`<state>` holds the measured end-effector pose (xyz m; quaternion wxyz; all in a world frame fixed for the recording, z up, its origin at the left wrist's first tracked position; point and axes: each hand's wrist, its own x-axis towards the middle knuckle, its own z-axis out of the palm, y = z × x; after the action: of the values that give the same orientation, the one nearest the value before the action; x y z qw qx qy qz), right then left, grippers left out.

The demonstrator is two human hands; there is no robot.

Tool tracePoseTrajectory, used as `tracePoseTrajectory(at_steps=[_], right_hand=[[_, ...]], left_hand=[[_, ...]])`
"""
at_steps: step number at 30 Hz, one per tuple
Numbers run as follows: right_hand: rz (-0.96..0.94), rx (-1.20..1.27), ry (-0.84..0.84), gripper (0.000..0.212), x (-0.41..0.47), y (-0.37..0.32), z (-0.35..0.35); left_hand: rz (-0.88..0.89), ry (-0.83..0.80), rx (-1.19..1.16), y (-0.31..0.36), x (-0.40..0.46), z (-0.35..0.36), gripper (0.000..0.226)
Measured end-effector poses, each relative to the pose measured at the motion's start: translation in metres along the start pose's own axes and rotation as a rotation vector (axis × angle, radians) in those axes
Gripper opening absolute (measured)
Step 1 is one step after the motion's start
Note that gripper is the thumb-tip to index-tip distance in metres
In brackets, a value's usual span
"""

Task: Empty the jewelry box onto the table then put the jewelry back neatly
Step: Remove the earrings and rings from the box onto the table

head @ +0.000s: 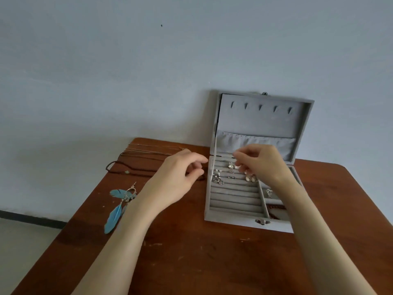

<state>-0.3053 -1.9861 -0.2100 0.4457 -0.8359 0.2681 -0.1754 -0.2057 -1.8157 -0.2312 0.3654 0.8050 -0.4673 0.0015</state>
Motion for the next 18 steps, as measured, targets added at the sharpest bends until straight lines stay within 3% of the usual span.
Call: tracePoseTrajectory(at_steps=[5,12,18], right_hand=[[0.002,-0.250,0.128,0.020,0.014,0.028,-0.013],[-0.043,-0.372,0.057,0.020,0.023,0.045,0.001],[-0.094,-0.480,0.024,0.025,0.022,0.049,0.007]], left_hand=[[0.075,-0.029,0.054,0.030,0.028,0.035,0.028],[0.009,-0.009,0.562,0.036,0.064,0.071,0.031],[-0.024,0.018,0.639,0.030,0.062,0.078,0.025]])
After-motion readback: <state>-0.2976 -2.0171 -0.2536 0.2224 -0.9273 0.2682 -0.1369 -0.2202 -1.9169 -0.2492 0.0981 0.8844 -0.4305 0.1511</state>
